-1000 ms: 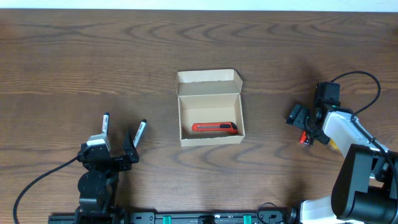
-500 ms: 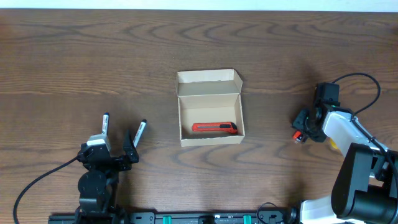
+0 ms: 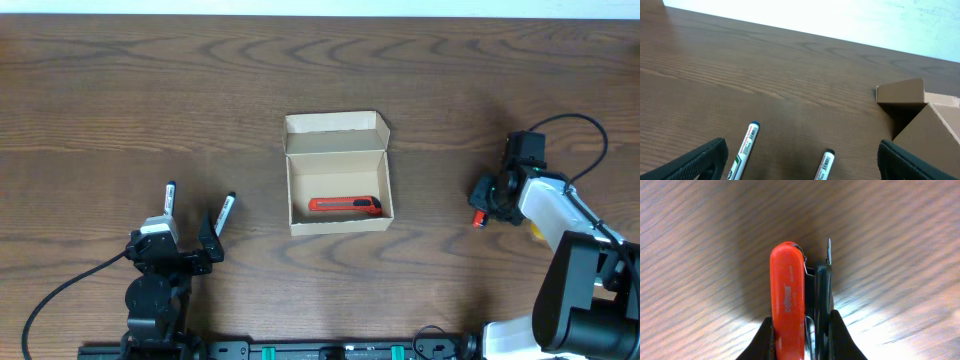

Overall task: Pack container
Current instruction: 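Grasp the second red utility knife with right gripper, then lower the second knife into the box and open right gripper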

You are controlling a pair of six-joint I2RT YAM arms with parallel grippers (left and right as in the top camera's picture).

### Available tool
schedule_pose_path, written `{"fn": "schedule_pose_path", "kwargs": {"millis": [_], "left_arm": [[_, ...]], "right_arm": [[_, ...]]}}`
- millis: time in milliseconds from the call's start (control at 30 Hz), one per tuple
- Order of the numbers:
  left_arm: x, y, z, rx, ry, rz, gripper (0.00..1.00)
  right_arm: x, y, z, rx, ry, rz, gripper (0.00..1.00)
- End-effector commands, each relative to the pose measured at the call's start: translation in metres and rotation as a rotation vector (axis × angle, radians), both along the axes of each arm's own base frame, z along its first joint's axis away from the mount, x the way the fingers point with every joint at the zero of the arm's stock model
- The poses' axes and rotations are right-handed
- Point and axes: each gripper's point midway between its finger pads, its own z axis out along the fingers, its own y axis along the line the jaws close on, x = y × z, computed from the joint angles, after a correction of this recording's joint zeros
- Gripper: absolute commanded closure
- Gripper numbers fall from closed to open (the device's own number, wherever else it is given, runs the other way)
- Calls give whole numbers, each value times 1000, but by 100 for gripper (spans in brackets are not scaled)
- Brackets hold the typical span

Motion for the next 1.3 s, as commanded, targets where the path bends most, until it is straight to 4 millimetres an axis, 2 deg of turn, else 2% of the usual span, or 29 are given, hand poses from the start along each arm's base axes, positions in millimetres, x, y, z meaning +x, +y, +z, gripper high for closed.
{"fn": "schedule_pose_path", "kwargs": {"millis": [0,67,133,233,333,433,500,567,633,833,1033,1133,1267], "left_arm": [[-1,-2,-12,-1,29,-16,5],[-1,-2,-12,-1,29,-16,5],[-1,-2,-12,-1,29,-16,5],[-1,-2,-12,-1,29,-16,5],[-1,-2,-12,-1,29,-16,5],[-1,-2,-12,-1,29,-16,5],[-1,-2,-12,-1,29,-16,5],[-1,-2,-12,-1,30,-16,5],[-1,-2,-12,-1,30,-16,5],[-1,-2,-12,-1,30,-17,5],[-1,-2,-12,-1,30,-16,5],[-1,-2,-12,-1,30,-17,5],[-1,-2,-12,-1,30,-16,5]], "right_arm": [[39,35,50,54,-148,222,99],[55,57,81,58,-225,360,99],[68,90,118,39,-307,562,99],[70,142,155,-12,-369,882,98],[47,196,175,-59,-360,1266,99],[7,244,183,-93,-344,1709,99],[-10,262,182,-128,-336,1873,99],[-15,273,179,-193,-324,1950,99],[-13,276,175,-246,-300,1966,99],[-13,284,146,-236,-225,2088,99],[6,293,115,-247,-192,2119,99],[10,301,97,-207,-185,2127,99],[7,309,67,-101,-144,2141,99]]}}
